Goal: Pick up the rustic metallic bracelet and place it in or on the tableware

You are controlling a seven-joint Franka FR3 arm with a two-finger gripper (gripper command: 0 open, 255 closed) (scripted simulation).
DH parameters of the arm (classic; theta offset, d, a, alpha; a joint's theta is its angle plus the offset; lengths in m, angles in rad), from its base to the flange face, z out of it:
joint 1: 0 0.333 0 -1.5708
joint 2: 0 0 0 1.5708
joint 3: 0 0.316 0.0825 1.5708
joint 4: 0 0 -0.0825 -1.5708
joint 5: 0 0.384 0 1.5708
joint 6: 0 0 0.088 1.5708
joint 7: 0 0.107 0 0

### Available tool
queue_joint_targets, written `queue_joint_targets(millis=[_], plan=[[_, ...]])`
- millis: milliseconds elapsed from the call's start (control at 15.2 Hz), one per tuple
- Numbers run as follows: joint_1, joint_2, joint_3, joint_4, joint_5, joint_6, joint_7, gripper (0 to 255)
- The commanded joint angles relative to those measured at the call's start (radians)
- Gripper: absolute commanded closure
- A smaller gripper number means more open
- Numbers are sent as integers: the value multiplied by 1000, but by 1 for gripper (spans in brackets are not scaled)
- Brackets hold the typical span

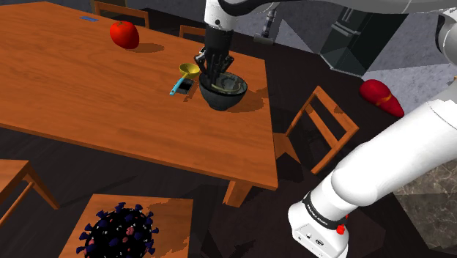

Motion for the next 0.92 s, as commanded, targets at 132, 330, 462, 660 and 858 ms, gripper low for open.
queue_joint_targets(millis=[132,330,462,660,858], plan=[[0,0,0,-2,0,2,0,255],[0,0,0,-1,0,2,0,0],[0,0,0,-1,0,2,0,0],[0,0,0,-2,0,2,0,0],[-2,-3,-3,96,0,-99,0,0]])
